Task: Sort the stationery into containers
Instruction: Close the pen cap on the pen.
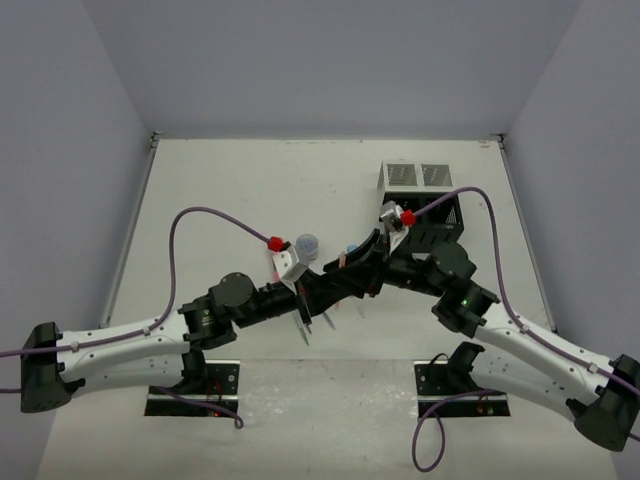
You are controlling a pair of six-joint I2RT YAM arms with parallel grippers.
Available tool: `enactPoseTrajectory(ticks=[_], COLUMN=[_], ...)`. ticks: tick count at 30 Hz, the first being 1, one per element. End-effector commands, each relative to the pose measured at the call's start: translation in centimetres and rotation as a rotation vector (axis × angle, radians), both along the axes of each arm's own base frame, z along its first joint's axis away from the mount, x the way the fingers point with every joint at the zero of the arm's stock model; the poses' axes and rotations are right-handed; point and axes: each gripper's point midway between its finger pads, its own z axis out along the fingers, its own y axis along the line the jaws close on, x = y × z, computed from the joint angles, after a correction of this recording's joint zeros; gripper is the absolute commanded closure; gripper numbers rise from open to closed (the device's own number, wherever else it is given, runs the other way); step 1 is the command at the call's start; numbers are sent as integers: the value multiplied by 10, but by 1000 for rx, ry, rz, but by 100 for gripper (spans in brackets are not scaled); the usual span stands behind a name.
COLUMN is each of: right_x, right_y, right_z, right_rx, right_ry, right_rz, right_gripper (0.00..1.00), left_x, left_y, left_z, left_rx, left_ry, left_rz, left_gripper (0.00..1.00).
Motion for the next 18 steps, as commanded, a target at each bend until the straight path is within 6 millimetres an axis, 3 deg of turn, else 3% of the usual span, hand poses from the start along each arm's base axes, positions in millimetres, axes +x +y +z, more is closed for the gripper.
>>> enactPoseTrajectory(ticks=[1, 3, 5, 7, 10, 11, 12, 14, 15, 16, 18], right_x=[7, 8, 7, 7, 9, 9, 11, 22, 32, 43, 69], right_y=[-19, -27, -32, -36, -37, -38, -39, -42, -46, -51, -66], right_z=[-32, -30, -26, -24, -24, -24, -23, -25, -25, -25, -18], right_rx=[-216, -237, -227, -222, -223, -224, -225, -239, -250, -261, -267], right_ry=[85, 76, 59, 56, 53, 53, 51, 58, 62, 65, 70], right_rz=[-114, -143, -159, -175, -188, -192, -201, -268, -323, -385, -529], right_gripper=[64, 64, 78, 100, 100, 100, 100, 100, 100, 100, 100], left_x=[-12, -7, -6, -4, 2, 7, 13, 31, 40, 48, 58], left_y=[-1, 0, 4, 7, 11, 14, 16, 25, 32, 39, 56], left_z=[97, 87, 81, 73, 65, 62, 58, 52, 47, 42, 30], left_rx=[-272, -242, -235, -217, -175, -154, -128, -85, -57, -24, 58], left_ry=[-180, -157, -146, -133, -121, -109, -95, -48, -13, 22, 81], left_rz=[-61, -36, -21, -7, 34, 64, 98, 213, 277, 340, 446], left_gripper=[100, 100, 100, 100, 100, 95, 79, 30, 12, 0, 0])
